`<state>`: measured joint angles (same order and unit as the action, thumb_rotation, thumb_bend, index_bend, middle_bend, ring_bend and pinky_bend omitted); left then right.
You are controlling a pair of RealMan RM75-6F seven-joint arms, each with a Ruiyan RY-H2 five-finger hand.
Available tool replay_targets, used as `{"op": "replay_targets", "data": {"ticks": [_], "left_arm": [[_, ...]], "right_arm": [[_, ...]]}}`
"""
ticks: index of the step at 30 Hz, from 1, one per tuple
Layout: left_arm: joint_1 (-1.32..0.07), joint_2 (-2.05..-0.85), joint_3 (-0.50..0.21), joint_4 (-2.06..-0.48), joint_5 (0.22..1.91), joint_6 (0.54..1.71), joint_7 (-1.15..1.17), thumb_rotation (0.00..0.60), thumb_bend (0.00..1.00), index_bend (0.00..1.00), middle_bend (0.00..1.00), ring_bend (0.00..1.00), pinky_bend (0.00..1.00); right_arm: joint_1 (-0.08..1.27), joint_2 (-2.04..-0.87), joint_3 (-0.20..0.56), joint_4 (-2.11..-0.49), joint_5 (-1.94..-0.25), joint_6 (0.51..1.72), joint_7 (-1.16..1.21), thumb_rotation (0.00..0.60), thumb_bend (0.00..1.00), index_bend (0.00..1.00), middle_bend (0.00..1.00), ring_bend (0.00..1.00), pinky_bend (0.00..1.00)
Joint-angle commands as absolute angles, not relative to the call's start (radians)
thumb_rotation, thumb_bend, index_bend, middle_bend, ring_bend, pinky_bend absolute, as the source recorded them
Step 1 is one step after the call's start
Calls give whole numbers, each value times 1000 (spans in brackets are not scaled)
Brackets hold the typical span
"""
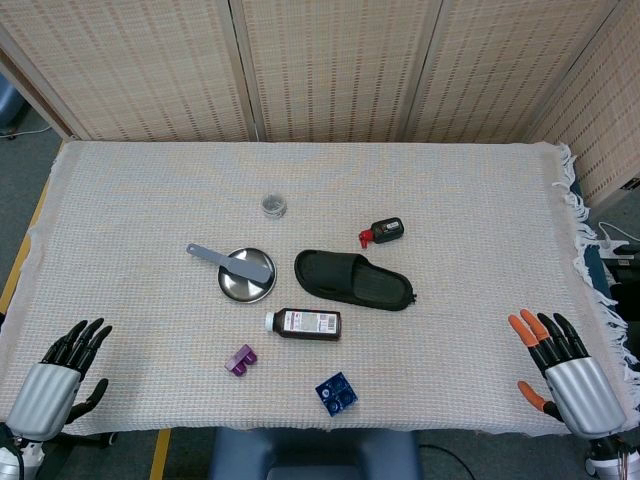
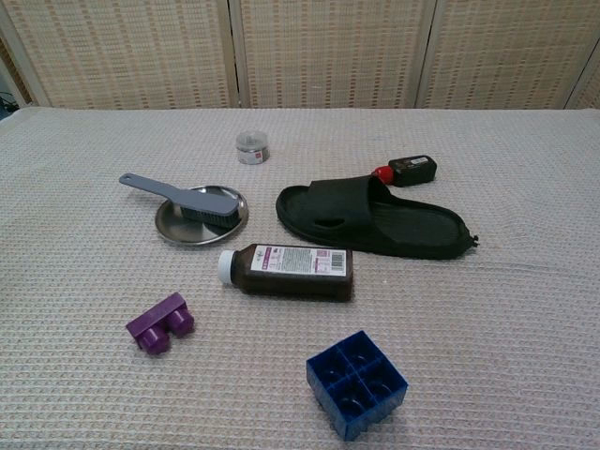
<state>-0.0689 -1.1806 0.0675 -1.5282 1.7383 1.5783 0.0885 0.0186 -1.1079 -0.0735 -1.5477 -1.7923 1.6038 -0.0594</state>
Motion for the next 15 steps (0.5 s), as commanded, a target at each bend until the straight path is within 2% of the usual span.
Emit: {"op": "replay_targets", "data": {"ticks": [1, 6, 8, 12, 15], "left_arm": [[-73, -1184, 67, -1531, 1731, 1565, 94, 600, 384, 16, 0, 0, 200], [-129, -1212, 41, -1524, 1722, 1490, 104, 600, 384, 21, 0, 26, 240], [-173, -1225, 16, -1522, 1718, 1444, 108, 600, 385, 36, 10, 100, 326], [-292, -1242, -49, -1549, 1667, 1283, 177, 600, 384, 54, 33, 304, 576], [-386, -1273, -96, -1553, 1613, 1155, 210, 600, 382, 66, 51, 403, 678]], "right_arm": [[20, -1107, -72, -1548, -1788, 1600, -58, 600, 139, 0, 0, 0, 0], [21, -1101, -71, -1547, -1777, 1593, -41, 600, 139, 0, 0, 0, 0], [21, -1103, -70, -1544, -1775, 1591, -43, 600, 139, 0, 0, 0, 0], [27, -1106, -68, -1545, -1759, 1570, -51, 600, 139, 0, 0, 0, 0], [30, -1113, -63, -1544, -1745, 1555, -66, 600, 139, 0, 0, 0, 0]]}}
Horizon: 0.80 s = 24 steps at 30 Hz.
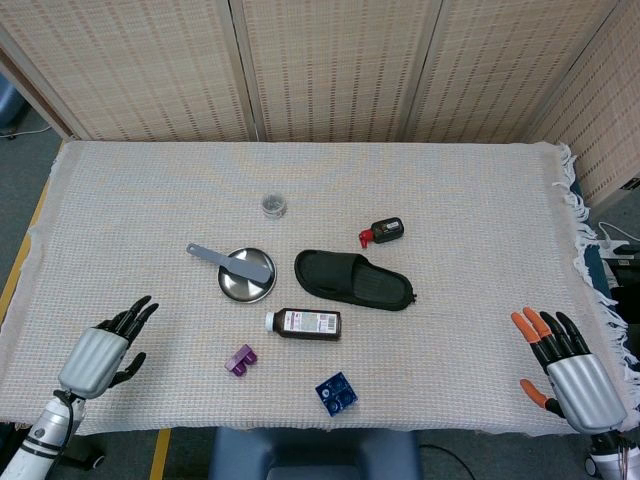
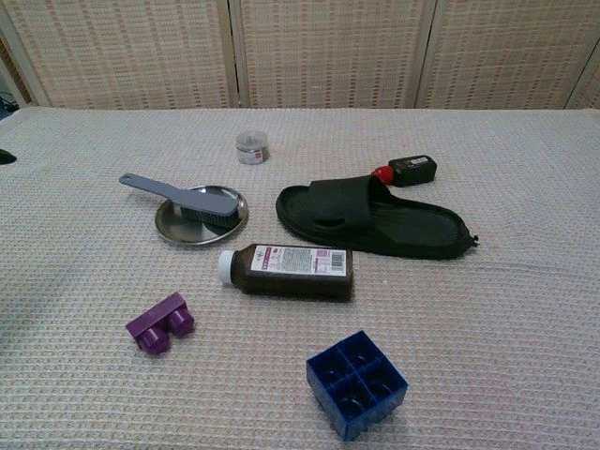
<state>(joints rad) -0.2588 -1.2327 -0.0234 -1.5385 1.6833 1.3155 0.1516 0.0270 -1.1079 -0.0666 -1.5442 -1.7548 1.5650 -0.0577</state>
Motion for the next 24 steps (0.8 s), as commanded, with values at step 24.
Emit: {"op": "replay_targets", "data": {"ticks": [24], "left_arm": [[-788, -1662, -222, -1084, 1375, 794, 274, 600, 405, 156, 157, 588, 882]], "right_arm": [[72, -1130, -31, -1514, -1630, 1438, -52, 600, 139, 0, 0, 0, 0]]}}
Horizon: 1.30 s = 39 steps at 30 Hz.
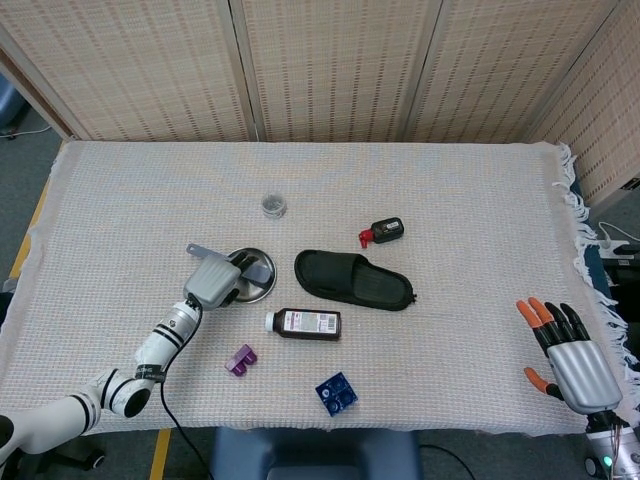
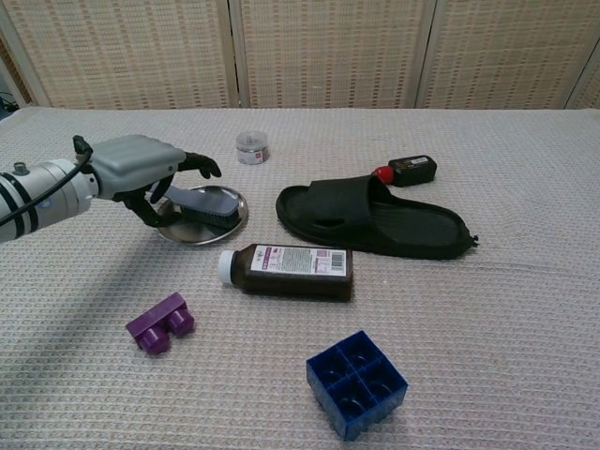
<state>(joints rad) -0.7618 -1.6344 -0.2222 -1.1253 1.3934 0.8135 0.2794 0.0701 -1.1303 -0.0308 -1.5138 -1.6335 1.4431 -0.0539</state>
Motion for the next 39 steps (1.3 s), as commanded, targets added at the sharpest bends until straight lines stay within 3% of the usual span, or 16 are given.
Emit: {"op": "replay_targets", "data": {"ticks": [1, 7, 11, 27, 39], "left_arm": [[-794, -1669, -221, -1071, 1372, 791, 273, 600, 405, 157, 156, 588, 882], [-823, -1704, -211, -1009, 1356, 778, 260, 600, 399, 174, 165, 593, 886], [-836, -1716, -202, -980, 1346, 771, 256, 600, 415, 194, 199, 670, 927], [-850, -1739, -166, -917, 1339, 802, 275, 600, 440, 372, 359, 772, 986], [-824, -1696, -171, -1017, 1323, 884, 319, 600, 441, 463, 494, 802, 1000]], "right_arm": [[73, -1129, -32, -1514, -1629, 1437, -51, 600, 139, 0, 0, 0, 0], [73, -1124, -34, -1519, -1628, 1437, -50, 600, 139, 0, 0, 0, 0], [72, -1121, -36, -1522, -1628, 1438, -48, 600, 139, 0, 0, 0, 0], [73, -1115, -41, -1529, -1630, 1438, -47, 600, 139, 0, 0, 0, 0], [145, -1131, -32, -1528, -1672, 1369, -35, 600, 139, 0, 0, 0, 0]]}}
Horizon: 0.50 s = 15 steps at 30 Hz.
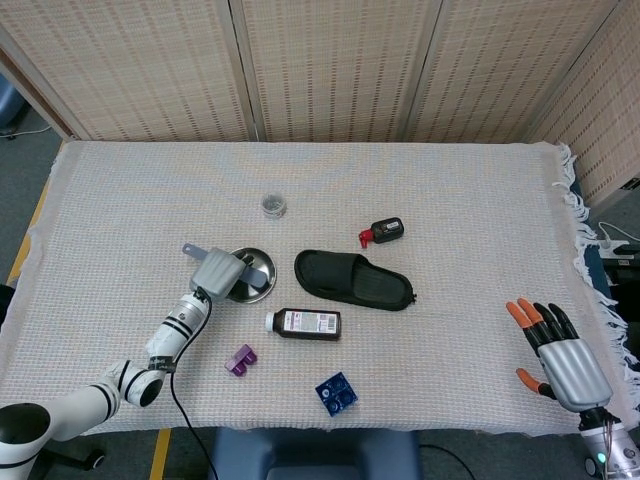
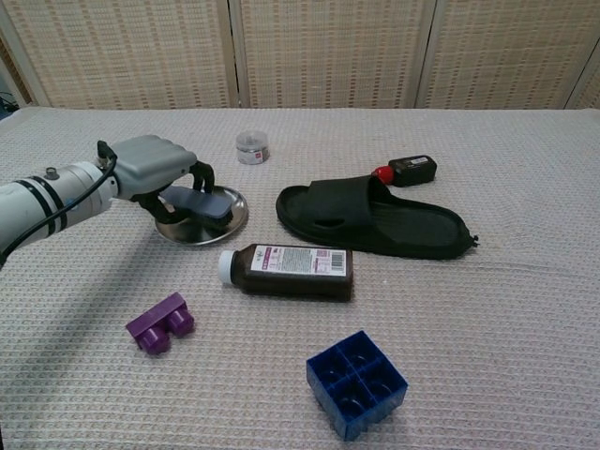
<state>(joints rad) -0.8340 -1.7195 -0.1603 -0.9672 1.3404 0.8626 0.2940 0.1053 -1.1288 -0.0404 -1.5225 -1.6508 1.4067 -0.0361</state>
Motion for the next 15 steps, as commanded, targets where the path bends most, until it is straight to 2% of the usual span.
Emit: {"op": "replay_targets", "data": {"ticks": [1, 4, 9, 12, 15], "left_arm": [[-821, -1688, -177, -1041, 1314, 892, 330, 600, 442, 464, 495, 803, 1000], [-811, -1663, -199, -1130, 1276, 918, 381, 600, 441, 464, 496, 808, 1000], [-819, -1629, -232, -1281, 1198, 922, 484, 600, 440, 455, 487, 808, 1000], [-833, -1622, -247, -1347, 1155, 933, 554, 600, 441, 446, 476, 808, 1000], [-849, -1624, -257, -1391, 1120, 944, 609, 600, 438, 443, 470, 808, 1000]], "right_arm": [[165, -1130, -28, -1533, -1677, 1345, -42, 600, 139, 0, 0, 0, 0], [249, -1128, -4, -1555, -1682, 1241, -66, 600, 203, 0, 0, 0, 0], [408, -1148, 38, -1583, -1624, 998, -90, 600, 414, 0, 0, 0, 0], [479, -1177, 55, -1578, -1576, 881, -139, 600, 439, 0, 0, 0, 0], [522, -1210, 66, -1572, -1531, 815, -209, 600, 439, 0, 0, 0, 0]]}}
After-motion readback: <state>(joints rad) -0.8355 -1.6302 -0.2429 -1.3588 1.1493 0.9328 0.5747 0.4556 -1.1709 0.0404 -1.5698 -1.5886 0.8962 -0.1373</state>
